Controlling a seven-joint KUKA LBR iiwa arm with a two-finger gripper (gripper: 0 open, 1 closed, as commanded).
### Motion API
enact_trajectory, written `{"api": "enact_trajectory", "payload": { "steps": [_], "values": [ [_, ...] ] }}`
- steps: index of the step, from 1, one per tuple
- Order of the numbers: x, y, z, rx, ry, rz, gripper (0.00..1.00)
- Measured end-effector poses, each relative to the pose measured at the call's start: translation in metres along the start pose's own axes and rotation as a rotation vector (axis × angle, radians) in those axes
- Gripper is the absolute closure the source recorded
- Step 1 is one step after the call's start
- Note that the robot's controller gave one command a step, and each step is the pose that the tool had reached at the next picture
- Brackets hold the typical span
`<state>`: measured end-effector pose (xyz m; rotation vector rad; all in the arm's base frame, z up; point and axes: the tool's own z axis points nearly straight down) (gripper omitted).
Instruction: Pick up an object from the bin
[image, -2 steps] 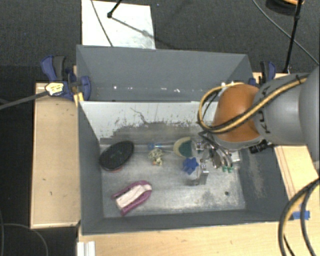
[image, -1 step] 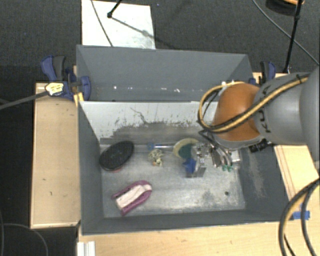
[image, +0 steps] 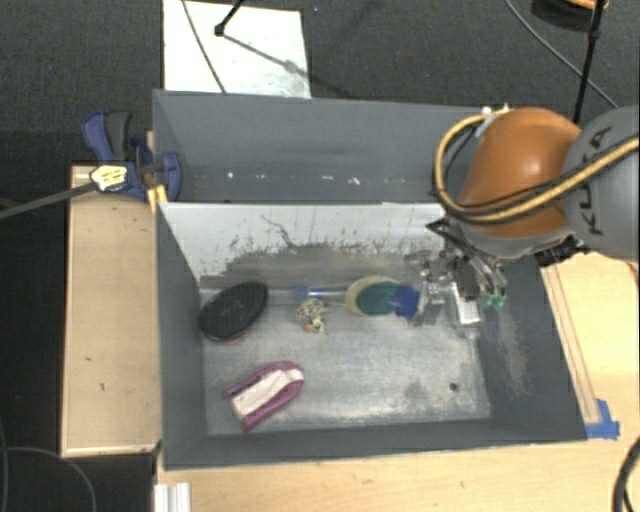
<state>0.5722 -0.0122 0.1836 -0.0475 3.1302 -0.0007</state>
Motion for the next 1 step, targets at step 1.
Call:
{"api": "enact_trajectory", "payload": {
  "steps": [1],
  "values": [
    [0.0101, -0.0027, -0.0716, -0.002, 0.002, -0.63, 1.0]
  ]
}}
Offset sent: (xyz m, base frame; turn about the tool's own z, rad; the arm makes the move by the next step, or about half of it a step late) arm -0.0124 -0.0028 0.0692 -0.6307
